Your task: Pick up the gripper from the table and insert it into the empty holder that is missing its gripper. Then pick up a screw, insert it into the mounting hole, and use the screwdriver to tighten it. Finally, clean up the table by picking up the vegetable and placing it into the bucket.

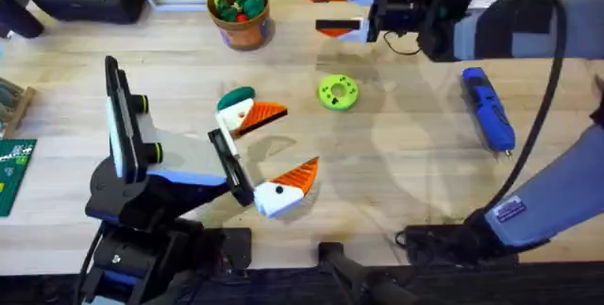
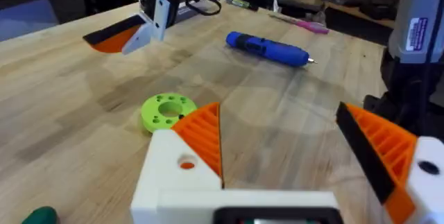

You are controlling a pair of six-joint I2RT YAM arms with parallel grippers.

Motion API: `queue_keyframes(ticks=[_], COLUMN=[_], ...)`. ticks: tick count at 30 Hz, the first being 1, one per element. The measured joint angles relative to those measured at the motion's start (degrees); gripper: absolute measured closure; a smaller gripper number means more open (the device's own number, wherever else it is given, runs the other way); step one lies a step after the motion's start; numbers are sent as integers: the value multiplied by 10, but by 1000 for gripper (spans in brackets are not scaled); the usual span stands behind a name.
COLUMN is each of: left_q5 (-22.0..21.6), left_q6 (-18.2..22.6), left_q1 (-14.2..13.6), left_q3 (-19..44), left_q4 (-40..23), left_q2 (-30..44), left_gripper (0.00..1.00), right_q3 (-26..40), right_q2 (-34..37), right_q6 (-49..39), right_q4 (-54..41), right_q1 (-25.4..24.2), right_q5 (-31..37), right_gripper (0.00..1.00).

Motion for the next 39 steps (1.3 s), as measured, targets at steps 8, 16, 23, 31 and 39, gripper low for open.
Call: queue_keyframes(ticks=[8, 16, 23, 31, 39], left_q5=[0, 0, 0, 0, 0], left_q6=[0, 0, 0, 0, 0], left_q1=[0, 0, 0, 0, 0], left_q3=[0, 0, 0, 0, 0], left_q4=[0, 0, 0, 0, 0], left_q2=[0, 0, 0, 0, 0], left_gripper=[15, 15, 15, 15, 15], right_q3=[66, 97, 106, 107, 107], right_q2=[-2, -117, -219, -200, -191], right_q6=[-124, -318, -441, -479, -487], right_q4=[-200, -522, -736, -820, -823], right_q1=[-24, -10, 71, 198, 231], right_q5=[67, 189, 396, 584, 626], right_gripper=[8, 7, 7, 7, 266])
